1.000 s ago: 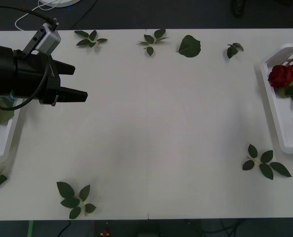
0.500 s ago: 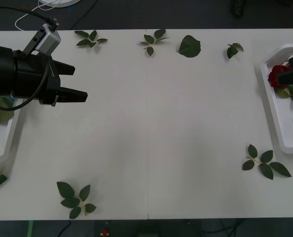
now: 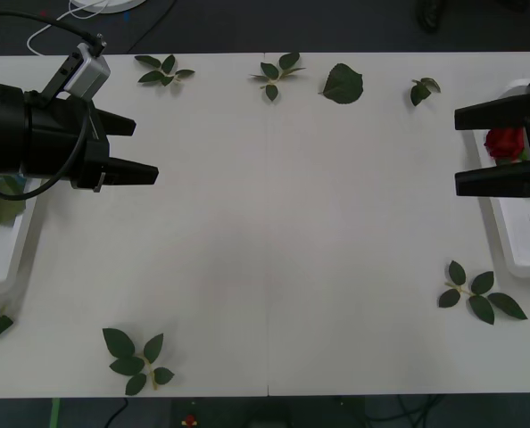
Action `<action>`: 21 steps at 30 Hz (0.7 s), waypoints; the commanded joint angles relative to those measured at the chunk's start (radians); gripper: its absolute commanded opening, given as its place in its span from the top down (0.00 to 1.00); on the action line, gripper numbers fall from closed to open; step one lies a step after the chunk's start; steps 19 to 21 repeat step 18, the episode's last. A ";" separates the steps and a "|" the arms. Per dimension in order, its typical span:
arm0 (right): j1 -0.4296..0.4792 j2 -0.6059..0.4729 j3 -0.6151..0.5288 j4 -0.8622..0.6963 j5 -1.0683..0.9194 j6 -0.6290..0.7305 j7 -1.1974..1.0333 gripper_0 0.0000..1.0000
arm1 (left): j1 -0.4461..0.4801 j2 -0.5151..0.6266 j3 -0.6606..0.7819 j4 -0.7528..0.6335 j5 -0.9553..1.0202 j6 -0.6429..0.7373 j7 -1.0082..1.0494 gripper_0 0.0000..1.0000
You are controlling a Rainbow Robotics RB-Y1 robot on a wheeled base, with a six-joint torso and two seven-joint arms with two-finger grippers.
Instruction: Place the red flowers into the right box and the blue flowers into the left box. If a person shows an open palm, hand one flower to the person first, then continue sorting.
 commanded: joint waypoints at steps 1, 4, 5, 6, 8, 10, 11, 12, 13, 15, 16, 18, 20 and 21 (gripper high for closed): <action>0.033 0.037 -0.003 -0.047 -0.014 -0.003 0.080 0.00 | 0.013 -0.005 0.000 -0.005 0.001 -0.011 -0.065 0.00; 0.041 0.037 0.011 -0.053 -0.014 -0.009 0.091 0.00 | 0.013 -0.005 0.000 -0.005 0.001 -0.011 -0.065 0.00; 0.042 0.037 0.012 -0.053 -0.016 -0.011 0.092 0.00 | 0.013 -0.005 0.000 -0.005 0.001 -0.011 -0.065 0.00; 0.047 0.037 0.012 -0.056 -0.014 -0.012 0.095 0.00 | 0.013 -0.005 0.000 -0.005 0.001 -0.011 -0.065 0.00; 0.050 0.037 0.012 -0.058 -0.014 -0.014 0.095 0.00 | 0.013 -0.005 0.000 -0.005 0.001 -0.011 -0.065 0.00; 0.050 0.037 0.012 -0.058 -0.014 -0.014 0.095 0.00 | 0.013 -0.005 0.000 -0.005 0.001 -0.011 -0.065 0.00; 0.050 0.037 0.012 -0.058 -0.014 -0.014 0.095 0.00 | 0.013 -0.005 0.000 -0.005 0.001 -0.011 -0.065 0.00; 0.050 0.037 0.012 -0.058 -0.014 -0.014 0.095 0.00 | 0.013 -0.005 0.000 -0.005 0.001 -0.011 -0.065 0.00; 0.050 0.037 0.012 -0.058 -0.014 -0.014 0.095 0.00 | 0.013 -0.005 0.000 -0.005 0.001 -0.011 -0.065 0.00; 0.050 0.037 0.012 -0.058 -0.014 -0.014 0.095 0.00 | 0.013 -0.005 0.000 -0.005 0.001 -0.011 -0.065 0.00; 0.050 0.037 0.012 -0.058 -0.014 -0.014 0.095 0.00 | 0.013 -0.005 0.000 -0.005 0.001 -0.011 -0.065 0.00; 0.050 0.037 0.012 -0.058 -0.014 -0.014 0.095 0.00 | 0.013 -0.005 0.000 -0.005 0.001 -0.011 -0.065 0.00; 0.050 0.037 0.012 -0.058 -0.014 -0.014 0.095 0.00 | 0.013 -0.005 0.000 -0.005 0.001 -0.011 -0.065 0.00; 0.050 0.037 0.012 -0.058 -0.014 -0.014 0.095 0.00 | 0.013 -0.005 0.000 -0.005 0.001 -0.011 -0.065 0.00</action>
